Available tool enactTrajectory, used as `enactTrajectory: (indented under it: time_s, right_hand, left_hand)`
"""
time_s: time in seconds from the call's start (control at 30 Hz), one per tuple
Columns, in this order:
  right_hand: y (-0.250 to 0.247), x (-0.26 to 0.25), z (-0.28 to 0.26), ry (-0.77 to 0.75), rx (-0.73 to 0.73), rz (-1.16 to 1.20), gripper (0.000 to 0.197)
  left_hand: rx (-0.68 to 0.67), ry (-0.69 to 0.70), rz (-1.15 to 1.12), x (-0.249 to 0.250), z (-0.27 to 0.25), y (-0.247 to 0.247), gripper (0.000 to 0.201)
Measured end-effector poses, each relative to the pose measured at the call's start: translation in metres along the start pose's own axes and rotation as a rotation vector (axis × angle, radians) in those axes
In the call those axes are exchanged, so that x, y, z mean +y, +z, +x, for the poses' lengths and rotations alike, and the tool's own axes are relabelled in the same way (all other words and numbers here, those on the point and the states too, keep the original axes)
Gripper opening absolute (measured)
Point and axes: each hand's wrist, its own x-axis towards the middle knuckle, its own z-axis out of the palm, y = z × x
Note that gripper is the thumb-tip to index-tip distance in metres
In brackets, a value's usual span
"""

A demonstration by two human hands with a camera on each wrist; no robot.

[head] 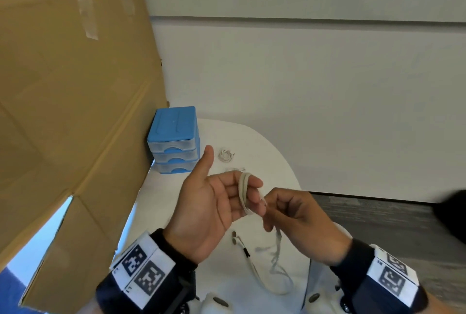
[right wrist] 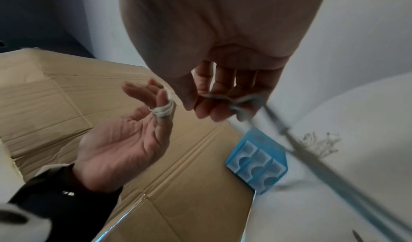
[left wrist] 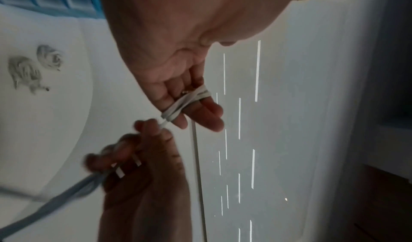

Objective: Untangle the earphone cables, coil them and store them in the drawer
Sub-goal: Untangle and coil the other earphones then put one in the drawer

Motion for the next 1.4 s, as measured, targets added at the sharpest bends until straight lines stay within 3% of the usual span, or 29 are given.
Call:
enactTrajectory:
  time_s: [0.13,0.2,0.37,0.47,0.53,0.63,0.83,1.0,1.13,1.2,1.27,1.33,1.4]
  right_hand:
    - [0.0,0.005,-0.002,0.102,-0.101,0.056,0.005]
    - [0.0,0.005,-0.001,0.137,-0.108,0.089,0.013]
    - [-0.002,0.001,0.002,0.173,-0.027,0.234,0.02]
    - [-0.005,0.002,0.003,0.208,0.042,0.3,0.035]
    - [-0.006,0.006,0.004,0.246,0.081,0.302,0.032]
    - [-0.007,0.01,0.004,0.264,0.123,0.218,0.007]
    - [-0.036,0.025,0.028,0.267,0.396,0.092,0.022]
    - [-0.066,0.052,0.052,0.419,0.528,0.141,0.036]
    - [-0.072,0.065,0.055,0.506,0.58,-0.206,0.045]
    - [-0.073,0.069,0.055,0.497,0.547,-0.463,0.036]
    - [-0.062,0.063,0.055,0.45,0.481,-0.609,0.013]
    - [-0.043,0.054,0.06,0.279,0.396,-0.589,0.028]
    - [-0.015,0.032,0.068,0.103,0.267,-0.417,0.038]
  left_hand:
    - [0.133,0.076,0.05,0.014,0.0,-0.002,0.039]
    - [0.199,0.114,0.02,0.022,0.001,-0.006,0.034]
    - [0.291,0.201,-0.045,0.04,0.005,-0.021,0.033]
    - [0.328,0.235,-0.04,0.044,0.006,-0.027,0.033]
    - [0.354,0.265,-0.054,0.046,0.008,-0.031,0.033]
    - [0.408,0.304,-0.072,0.048,0.012,-0.041,0.033]
    - [0.483,0.359,-0.131,0.059,0.012,-0.055,0.033]
    - [0.475,0.489,-0.188,0.082,0.001,-0.057,0.031]
    - [0.459,0.487,-0.171,0.084,-0.001,-0.057,0.031]
    - [0.45,0.457,-0.147,0.079,0.002,-0.055,0.032]
    - [0.423,0.41,-0.105,0.069,0.007,-0.05,0.034]
    - [0.372,0.333,-0.049,0.056,0.011,-0.045,0.035]
    - [0.325,0.246,0.013,0.043,0.012,-0.038,0.036]
